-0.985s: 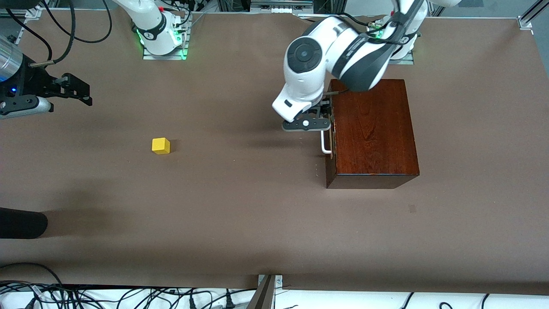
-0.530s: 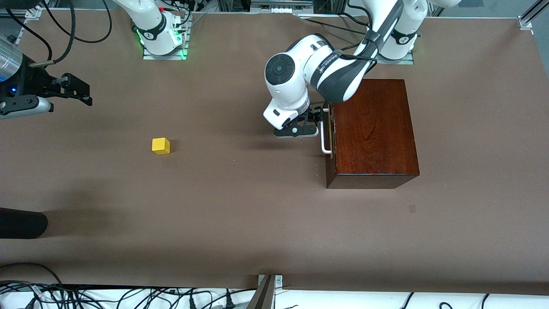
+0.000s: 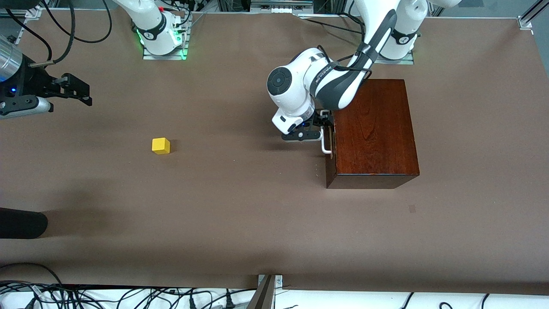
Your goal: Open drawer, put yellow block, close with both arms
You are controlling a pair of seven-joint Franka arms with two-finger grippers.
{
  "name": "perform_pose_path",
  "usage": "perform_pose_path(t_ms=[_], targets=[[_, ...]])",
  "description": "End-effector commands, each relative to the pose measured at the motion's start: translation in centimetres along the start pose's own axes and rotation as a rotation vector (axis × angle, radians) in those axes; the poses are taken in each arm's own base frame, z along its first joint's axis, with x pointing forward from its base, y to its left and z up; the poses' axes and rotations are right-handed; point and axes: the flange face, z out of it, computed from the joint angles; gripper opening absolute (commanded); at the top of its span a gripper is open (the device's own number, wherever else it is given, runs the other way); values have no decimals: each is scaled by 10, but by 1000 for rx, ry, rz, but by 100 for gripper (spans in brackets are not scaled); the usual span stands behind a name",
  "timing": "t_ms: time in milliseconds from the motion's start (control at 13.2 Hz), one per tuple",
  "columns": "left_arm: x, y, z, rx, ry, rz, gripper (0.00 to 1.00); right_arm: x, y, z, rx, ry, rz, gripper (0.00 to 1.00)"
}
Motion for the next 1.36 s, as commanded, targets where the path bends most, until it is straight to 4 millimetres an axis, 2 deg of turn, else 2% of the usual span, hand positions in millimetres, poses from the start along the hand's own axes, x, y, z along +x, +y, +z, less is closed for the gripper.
perform_pose_path(t_ms=[0,303,379,606,758,909,985,1212,1288], targets=[[-9,-4,1,22,22,1,100,1,9,-4,-10,-5,11,100],[-9,-2,9,39,24,-8,100,3,5,-2,-12,-7,16,100],[-13,4,10,52,42,-5,100,3,6,-1,-12,-10,24,100],[-22,28,13,21,78,-19,100,19,11,31,-4,-62,18,100],[-19,32,8,-15,105,-19,100,32,9,59,-14,-110,13,100],[-17,37,5,-40,124,-19,100,35,15,66,-11,-118,-2,100],[-17,40,2,-58,137,-19,100,44,15,90,-11,-165,-2,100],[-14,50,-4,-126,166,-31,100,54,10,110,-8,-166,-10,100],[-15,52,-6,-139,175,-27,100,61,7,126,-11,-165,-14,100]])
